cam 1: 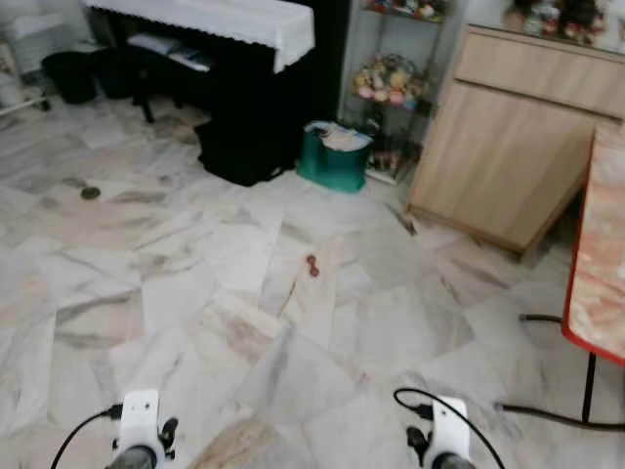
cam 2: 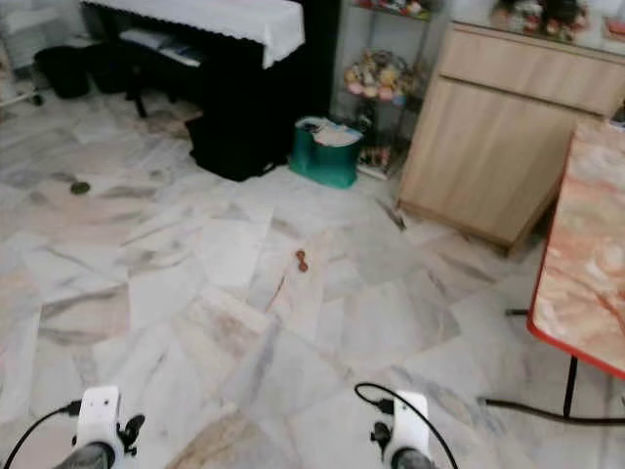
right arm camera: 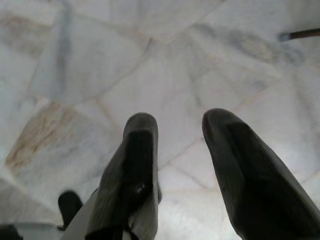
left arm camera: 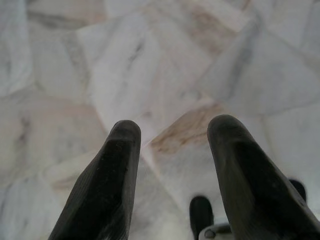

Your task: Setting the table

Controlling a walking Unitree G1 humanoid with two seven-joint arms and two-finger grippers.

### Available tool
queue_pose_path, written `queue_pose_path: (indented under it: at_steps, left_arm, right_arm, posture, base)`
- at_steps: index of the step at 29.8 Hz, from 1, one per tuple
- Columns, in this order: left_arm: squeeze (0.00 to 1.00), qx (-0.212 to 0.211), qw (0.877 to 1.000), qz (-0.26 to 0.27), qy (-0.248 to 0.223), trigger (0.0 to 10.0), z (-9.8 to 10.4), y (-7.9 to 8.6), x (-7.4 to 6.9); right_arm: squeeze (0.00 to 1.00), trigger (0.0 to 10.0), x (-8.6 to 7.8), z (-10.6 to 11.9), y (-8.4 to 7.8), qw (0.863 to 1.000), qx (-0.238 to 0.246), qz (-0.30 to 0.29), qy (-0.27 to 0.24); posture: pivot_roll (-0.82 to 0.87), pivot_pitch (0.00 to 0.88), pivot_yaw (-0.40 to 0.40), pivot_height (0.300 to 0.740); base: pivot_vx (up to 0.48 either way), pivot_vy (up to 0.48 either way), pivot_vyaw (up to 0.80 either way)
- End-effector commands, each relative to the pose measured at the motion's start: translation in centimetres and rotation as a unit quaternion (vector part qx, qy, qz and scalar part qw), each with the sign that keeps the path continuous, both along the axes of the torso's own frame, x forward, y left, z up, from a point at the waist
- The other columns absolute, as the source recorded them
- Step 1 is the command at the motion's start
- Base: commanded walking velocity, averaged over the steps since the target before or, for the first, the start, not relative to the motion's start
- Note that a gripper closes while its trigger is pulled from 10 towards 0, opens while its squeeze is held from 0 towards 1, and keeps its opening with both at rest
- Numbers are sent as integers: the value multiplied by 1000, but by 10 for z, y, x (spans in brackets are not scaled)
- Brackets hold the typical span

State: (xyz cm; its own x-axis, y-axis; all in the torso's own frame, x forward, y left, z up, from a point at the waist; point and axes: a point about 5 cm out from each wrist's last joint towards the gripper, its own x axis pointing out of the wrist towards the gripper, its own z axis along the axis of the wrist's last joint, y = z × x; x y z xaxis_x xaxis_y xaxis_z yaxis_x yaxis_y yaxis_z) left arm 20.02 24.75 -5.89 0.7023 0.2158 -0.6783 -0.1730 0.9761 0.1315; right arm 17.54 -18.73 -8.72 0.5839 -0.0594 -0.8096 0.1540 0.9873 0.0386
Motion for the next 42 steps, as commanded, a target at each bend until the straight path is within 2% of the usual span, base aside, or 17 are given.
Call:
queue_pose_path:
  at_steps: [1,14,19,42]
  left_arm:
    - [0,2,1000,-4,12,10000,-3,-1,-4]
    - [0,6,1000,-1,17,10000,-4,1,-6]
    - [0,4,1000,4,14,10000,-4,1,-7]
    - [0,6,1000,-1,14,10000,-1,2,-2]
  right_arm:
    - [0,10000,3,1,3,1000,4,-3,-6]
    - [0,10000,5,2,4,1000,2,-1,-8]
    - [0,10000,5,2,4,1000,1,1,-8]
    - [0,10000,8,3,5,1000,-1,5,-12]
  posture:
    - [-62,0,-35,740]
    - [-50,0,-42,740]
    - [-51,0,-42,740]
    - [-41,0,-29,740]
  base:
    - [0,0,-638]
    - [0,0,-642]
    - [0,-273,-641]
    - [0,0,-644]
